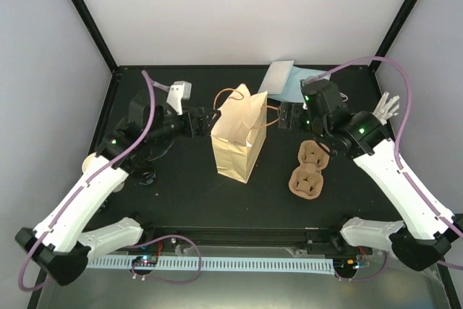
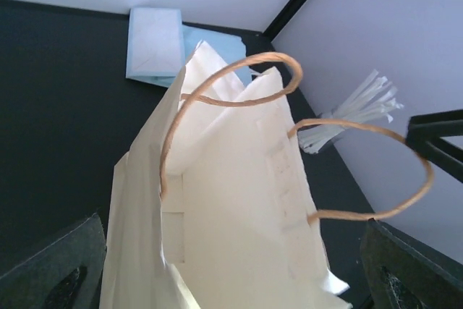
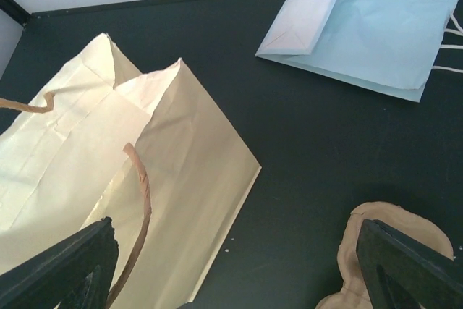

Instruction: Pack the takeout coffee

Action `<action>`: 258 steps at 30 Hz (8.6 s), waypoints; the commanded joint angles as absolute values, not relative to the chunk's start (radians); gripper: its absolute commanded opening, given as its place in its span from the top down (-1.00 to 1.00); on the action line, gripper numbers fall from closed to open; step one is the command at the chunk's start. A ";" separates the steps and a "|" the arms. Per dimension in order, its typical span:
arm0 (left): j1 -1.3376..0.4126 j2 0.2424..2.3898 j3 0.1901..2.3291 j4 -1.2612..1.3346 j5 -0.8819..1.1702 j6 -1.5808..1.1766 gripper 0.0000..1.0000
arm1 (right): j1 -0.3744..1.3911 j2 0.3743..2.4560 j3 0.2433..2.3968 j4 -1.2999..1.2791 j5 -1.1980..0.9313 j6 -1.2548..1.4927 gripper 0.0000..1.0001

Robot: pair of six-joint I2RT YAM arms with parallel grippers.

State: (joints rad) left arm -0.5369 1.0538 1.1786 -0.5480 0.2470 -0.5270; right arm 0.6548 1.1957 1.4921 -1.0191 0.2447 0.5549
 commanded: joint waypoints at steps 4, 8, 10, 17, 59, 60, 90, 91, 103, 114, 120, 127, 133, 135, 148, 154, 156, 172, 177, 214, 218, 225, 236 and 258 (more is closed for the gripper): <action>-0.532 0.927 1.158 -0.675 0.210 -0.463 -0.97 | 0.637 1.143 1.442 -0.959 0.190 0.507 -0.88; -0.532 0.876 1.115 -0.751 0.173 -0.457 -0.97 | 0.597 1.146 1.446 -0.962 0.125 0.521 -0.88; -0.530 0.838 1.066 -0.773 0.140 -0.461 -0.97 | 0.571 1.141 1.438 -0.951 0.099 0.529 -0.88; -0.526 0.751 0.871 -0.723 0.150 -0.514 -0.92 | 0.487 1.088 1.433 -0.864 0.068 0.523 -0.89; -0.561 1.393 0.467 0.100 0.394 -0.722 0.31 | 0.379 1.063 0.764 -0.680 0.015 0.560 -0.65; -0.566 1.413 0.470 0.119 0.404 -0.731 0.32 | 0.378 1.060 0.760 -0.670 -0.011 0.553 -0.65; -0.645 1.411 0.482 0.105 0.336 -0.713 0.32 | 0.388 1.576 0.777 -0.054 -0.527 0.708 0.76; -0.644 1.418 0.484 0.110 0.340 -0.715 0.32 | 0.389 1.591 0.780 -0.045 -0.529 0.712 0.78; -0.626 1.479 0.511 0.157 0.336 -0.721 0.33 | 0.406 1.777 0.894 0.008 -0.549 0.729 0.94; -0.566 1.556 0.578 0.162 0.330 -0.686 0.35 | 0.413 1.938 1.072 -0.011 -0.562 0.730 0.93; -0.529 1.603 0.625 0.149 0.317 -0.654 0.35 | 0.414 1.994 1.155 -0.049 -0.553 0.716 0.92; -0.521 1.566 0.614 0.122 0.293 -0.632 0.33 | 0.415 1.942 1.172 -0.132 -0.473 0.651 0.87; -0.522 1.445 0.565 0.070 0.292 -0.620 0.33 | 0.413 1.816 1.130 -0.222 -0.358 0.584 0.81; -0.523 1.398 0.544 0.054 0.297 -0.622 0.32 | 0.412 1.764 1.102 -0.243 -0.321 0.568 0.78; -0.546 1.070 0.401 -0.079 0.363 -0.643 0.28 | 0.411 1.371 0.880 -0.426 -0.112 0.506 0.59; -0.608 0.939 0.337 -0.059 0.384 -0.683 0.25 | 0.411 1.238 0.841 -0.598 0.059 0.557 0.48; -0.630 0.911 0.315 -0.027 0.392 -0.696 0.24 | 0.410 1.207 0.842 -0.676 0.132 0.583 0.39; -0.682 0.863 0.292 0.010 0.409 -0.660 -0.13 | 0.411 1.173 0.838 -0.799 0.098 0.603 0.15; -0.680 0.847 0.295 0.006 0.428 -0.657 -0.20 | 0.412 1.167 0.834 -0.771 0.062 0.547 -0.11; -0.682 0.815 0.242 0.065 0.416 -0.696 -0.28 | 0.413 1.504 0.916 -0.659 0.147 0.590 0.22; -0.683 0.825 0.242 0.076 0.421 -0.701 -0.28 | 0.413 1.492 0.905 -0.647 0.110 0.570 0.33; -0.687 0.850 0.242 0.101 0.432 -0.710 -0.28 | 0.434 1.439 0.881 -0.621 -0.020 0.492 0.53; -0.726 0.916 0.259 0.165 0.431 -0.732 -0.28 | 0.671 1.321 0.895 -0.634 -0.104 0.442 0.49; -0.770 0.930 0.268 0.162 0.387 -0.730 -0.27 | 0.479 1.475 0.924 -0.685 0.242 0.560 0.06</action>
State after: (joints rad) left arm -0.7635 0.9432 0.2390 0.1501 0.4053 -0.7357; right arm 0.4953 1.4521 0.9138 -0.7170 0.2085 0.5491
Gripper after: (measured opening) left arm 0.637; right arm 0.480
